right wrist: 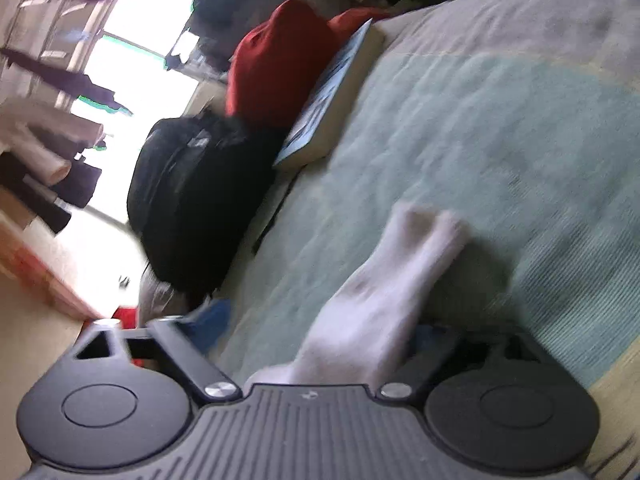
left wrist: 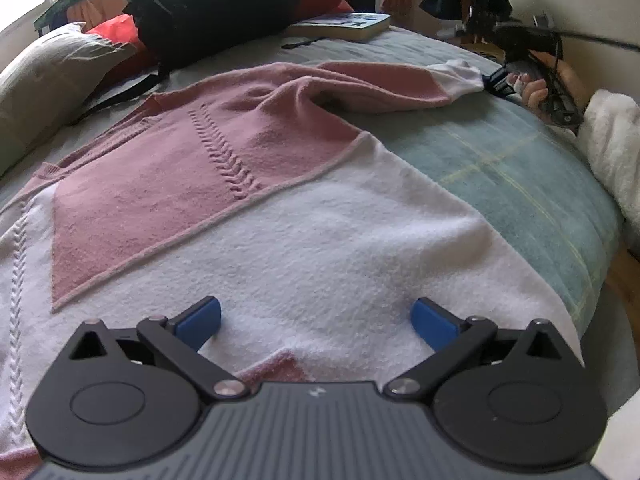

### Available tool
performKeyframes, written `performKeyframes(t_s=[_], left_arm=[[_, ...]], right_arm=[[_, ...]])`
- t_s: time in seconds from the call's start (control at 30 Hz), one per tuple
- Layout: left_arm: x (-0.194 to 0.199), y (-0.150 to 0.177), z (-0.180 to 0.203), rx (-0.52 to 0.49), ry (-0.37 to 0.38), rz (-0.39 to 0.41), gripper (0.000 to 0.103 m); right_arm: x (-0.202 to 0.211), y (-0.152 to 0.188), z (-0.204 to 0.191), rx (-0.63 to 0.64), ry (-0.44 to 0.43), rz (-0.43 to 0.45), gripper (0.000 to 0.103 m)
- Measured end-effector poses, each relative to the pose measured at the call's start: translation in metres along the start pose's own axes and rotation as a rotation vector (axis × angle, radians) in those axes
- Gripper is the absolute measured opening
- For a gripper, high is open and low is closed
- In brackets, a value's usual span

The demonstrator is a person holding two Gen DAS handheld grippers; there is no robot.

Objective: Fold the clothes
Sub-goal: 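Grasp the white sleeve cuff with the right tool and pull it outward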

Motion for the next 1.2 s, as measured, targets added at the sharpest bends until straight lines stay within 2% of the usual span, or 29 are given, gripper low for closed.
performKeyframes(t_s=[0.03,0.07,0.1,0.37,0.77,1.03,1.1,1.2], left_arm=[[0.000,0.001,0.000,0.001,-0.001,0.002,0.102],[0.001,0.001,0.001,0.001,0.000,0.004,0.102],[0.001,0.002,0.000,0.003,0.000,0.005,0.102],[0.007,0.004,0.001,0.000,-0.005,0.003,0.102],[0.016,0.003,0.002,-0.010,-0.005,0.016,0.102],[0.022,0.001,-0.001,-0.006,-0.017,0.028,0.102],[0.024,0.000,-0.002,-0.006,-0.024,0.033,0.102],[0.026,0.000,-0.006,0.003,-0.033,0.041,0.102]], right_arm=[[-0.001,-0.002,0.007,-0.017,0.021,0.011,0.042],[-0.002,-0.003,0.008,-0.018,0.033,0.015,0.010],[-0.002,-0.003,0.008,-0.014,0.041,0.017,0.006],[-0.006,-0.004,0.004,0.011,0.111,0.034,0.009],[0.046,-0.064,-0.041,0.182,0.143,0.219,0.010],[0.035,-0.084,-0.073,0.333,0.151,0.242,0.010],[0.031,-0.087,-0.076,0.360,0.149,0.250,0.010],[0.025,-0.089,-0.065,0.361,0.190,0.241,0.010]])
Point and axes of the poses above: each gripper's, at about its wrist camera, not at the fingertips, and x roughly against the way its jaws point, z to its right, y to its underside, the point moved 5 cm from there along -x, roughly the way its jaws point, and after that the axes turned 13 degrees about z, right-handed, at the moved point
